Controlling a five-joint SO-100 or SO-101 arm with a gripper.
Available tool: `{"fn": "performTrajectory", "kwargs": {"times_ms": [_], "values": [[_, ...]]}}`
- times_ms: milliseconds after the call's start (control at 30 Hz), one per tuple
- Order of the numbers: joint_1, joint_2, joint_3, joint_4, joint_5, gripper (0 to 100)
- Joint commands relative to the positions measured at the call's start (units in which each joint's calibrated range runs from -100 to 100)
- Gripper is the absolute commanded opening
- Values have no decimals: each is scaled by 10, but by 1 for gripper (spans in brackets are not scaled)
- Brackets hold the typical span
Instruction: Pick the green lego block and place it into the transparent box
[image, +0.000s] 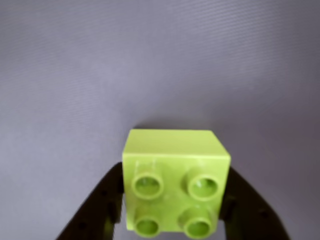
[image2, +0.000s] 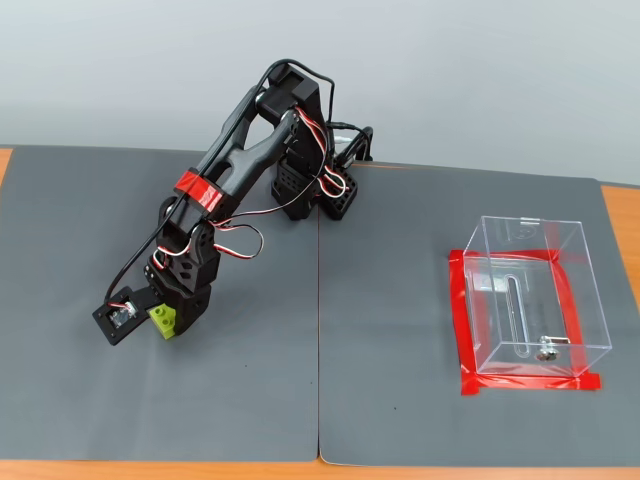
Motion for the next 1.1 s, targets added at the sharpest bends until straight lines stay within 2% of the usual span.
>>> {"fn": "performTrajectory", "kwargs": {"times_ms": [0,733,900,1067], "values": [[1,-18,-25,-3,2,14],[-5,-394,144,3,69,14],[-30,-464,126,25,67,14],[-76,-466,61,56,65,14]]}}
